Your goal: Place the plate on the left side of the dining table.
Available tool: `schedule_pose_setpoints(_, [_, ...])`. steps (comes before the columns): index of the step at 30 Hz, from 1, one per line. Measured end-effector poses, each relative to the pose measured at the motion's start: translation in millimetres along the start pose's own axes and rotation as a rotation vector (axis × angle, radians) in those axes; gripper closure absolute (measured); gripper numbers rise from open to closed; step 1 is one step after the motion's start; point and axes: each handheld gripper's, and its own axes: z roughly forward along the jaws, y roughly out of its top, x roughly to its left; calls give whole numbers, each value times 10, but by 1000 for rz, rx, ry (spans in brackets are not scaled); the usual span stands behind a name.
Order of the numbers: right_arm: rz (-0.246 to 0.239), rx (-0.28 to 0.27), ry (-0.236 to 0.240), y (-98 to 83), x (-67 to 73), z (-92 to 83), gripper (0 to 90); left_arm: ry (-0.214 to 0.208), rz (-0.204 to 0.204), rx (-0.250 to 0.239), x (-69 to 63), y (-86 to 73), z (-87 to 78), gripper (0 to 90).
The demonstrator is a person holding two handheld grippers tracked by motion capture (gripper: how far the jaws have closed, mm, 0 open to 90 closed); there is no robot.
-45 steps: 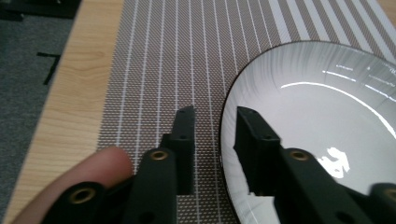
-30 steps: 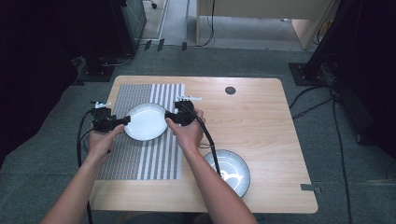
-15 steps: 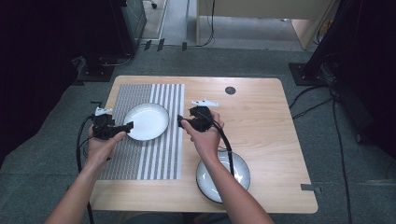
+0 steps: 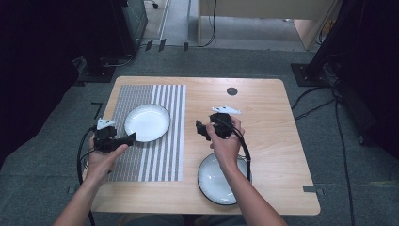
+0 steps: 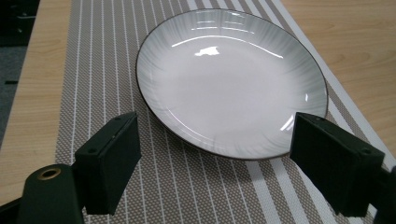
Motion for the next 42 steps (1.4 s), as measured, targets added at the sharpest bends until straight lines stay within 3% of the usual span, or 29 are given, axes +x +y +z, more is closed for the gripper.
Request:
schedule_pose_setpoints(18, [-7, -12, -35, -313, -456, -390, 252, -19, -43, -34, 38, -330, -257, 160])
schedule_pose_setpoints(21, [-4, -19, -47, -391, -544, -467, 256, -72, -73, -22, 16, -389, -288, 162])
schedule_pose_setpoints(23, [-7, -18, -50, -414, -561, -482, 256, -67, -47, -18, -33, -439, -316, 162])
schedule_pose_setpoints(26, [-11, -16, -60, -496, -615, -527, 256, -74, -43, -29, -53, -491, -357, 162])
schedule_pose_setpoints(31, [1, -16, -75, -625, -720, -612, 256, -73, -57, -52, -40, -588, -406, 162])
schedule_pose_setpoints(36, [13, -21, -91, -734, -843, -702, 255, -81, -79, -34, -4, -692, -412, 162])
schedule_pose_setpoints(42, [49, -23, -115, -861, -1003, -796, 255, -63, -89, -40, 49, -779, -456, 163])
